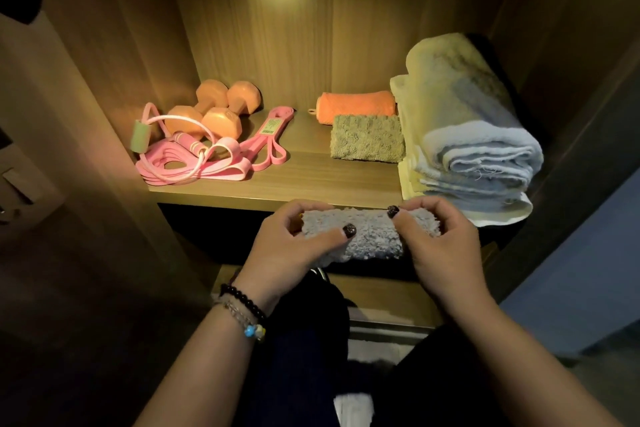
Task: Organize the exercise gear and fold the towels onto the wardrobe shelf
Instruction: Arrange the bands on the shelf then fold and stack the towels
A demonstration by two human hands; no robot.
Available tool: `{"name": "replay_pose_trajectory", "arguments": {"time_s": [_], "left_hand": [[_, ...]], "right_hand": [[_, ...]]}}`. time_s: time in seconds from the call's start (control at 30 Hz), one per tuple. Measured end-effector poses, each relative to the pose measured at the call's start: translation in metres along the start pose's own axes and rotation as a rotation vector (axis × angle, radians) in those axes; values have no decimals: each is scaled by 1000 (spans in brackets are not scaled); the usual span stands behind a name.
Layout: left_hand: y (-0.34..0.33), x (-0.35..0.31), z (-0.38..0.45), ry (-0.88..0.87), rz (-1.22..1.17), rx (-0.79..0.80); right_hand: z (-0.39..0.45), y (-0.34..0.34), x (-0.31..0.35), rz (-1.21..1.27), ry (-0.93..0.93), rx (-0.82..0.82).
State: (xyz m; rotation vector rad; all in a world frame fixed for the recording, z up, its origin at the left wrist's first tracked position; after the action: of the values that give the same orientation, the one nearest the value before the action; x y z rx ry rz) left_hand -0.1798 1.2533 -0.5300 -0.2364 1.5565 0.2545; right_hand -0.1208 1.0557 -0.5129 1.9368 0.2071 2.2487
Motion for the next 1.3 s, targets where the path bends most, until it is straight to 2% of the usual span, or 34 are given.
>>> {"name": "replay_pose_trajectory", "arguments": {"time_s": [0.2,0.4,0.6,0.7,0.8,0.87,1.03,1.23,1.3], "left_hand": [[0,19,58,-72,169,-209],[2,19,116,-259,291,-263],[-11,26,162,-293,464,-319],[-16,29,175,-301,491,-331],[-15,34,180,-341,465,-397],[-14,34,180,-362,536,-437],[-19,34,181,-449,688,-350],[-22,37,192,-435,741,-280],[-25,38,194,-451,757,-289]], "right_hand": [[41,-25,-7,-197,103,-35],[67,-57,-16,-452,267,29],[109,-85,-31,-632,247,35],[129,-91,-44,-691,205,59],[138,-91,-56,-726,225,55],[142,-93,-63,-790,248,67],[143,-93,-65,-880,342,-74],[130,-93,-58,-913,458,-120],[131,-94,-60,-929,424,-89]]}}
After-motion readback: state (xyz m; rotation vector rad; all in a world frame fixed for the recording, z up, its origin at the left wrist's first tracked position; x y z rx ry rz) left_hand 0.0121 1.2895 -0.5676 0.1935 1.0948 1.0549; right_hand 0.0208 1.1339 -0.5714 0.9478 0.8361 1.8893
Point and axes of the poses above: each hand's wrist, its own z-axis towards the middle knuckle, its own y-axis out of the back of the hand, x = y × z, the point moved 7 cm from there along z, towards the middle knuckle, and after that the axes turned 6 degrees about -y, right-handed, at the moved point
